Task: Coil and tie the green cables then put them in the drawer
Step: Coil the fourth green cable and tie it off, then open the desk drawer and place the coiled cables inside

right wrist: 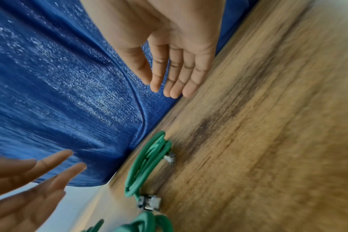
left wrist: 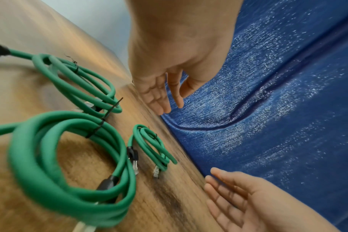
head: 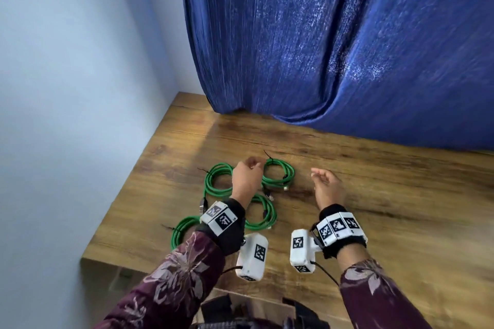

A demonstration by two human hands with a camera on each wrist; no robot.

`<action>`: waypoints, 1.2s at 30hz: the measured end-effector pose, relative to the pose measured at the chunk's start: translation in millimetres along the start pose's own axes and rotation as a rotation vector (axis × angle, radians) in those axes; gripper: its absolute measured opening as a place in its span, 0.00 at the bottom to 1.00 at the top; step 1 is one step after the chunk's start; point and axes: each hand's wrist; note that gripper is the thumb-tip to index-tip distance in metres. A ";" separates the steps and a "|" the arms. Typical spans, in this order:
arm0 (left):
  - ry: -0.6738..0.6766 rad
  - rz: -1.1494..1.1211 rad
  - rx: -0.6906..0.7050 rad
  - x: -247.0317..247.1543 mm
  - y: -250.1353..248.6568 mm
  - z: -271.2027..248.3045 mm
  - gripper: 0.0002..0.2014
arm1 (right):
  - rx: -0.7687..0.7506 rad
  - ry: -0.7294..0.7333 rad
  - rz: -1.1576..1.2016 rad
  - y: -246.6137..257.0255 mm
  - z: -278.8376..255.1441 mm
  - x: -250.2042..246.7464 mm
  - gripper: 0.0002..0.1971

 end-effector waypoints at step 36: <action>-0.093 0.780 -0.136 -33.3 234.8 -218.9 0.24 | 0.403 0.369 -0.262 -203.4 -245.3 -97.2 0.13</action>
Point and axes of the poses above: each hand's wrist, its own z-axis towards the middle knuckle, its own x-axis out of the palm, y = z × x, and after that the axes turned 7 degrees about -z, right-handed
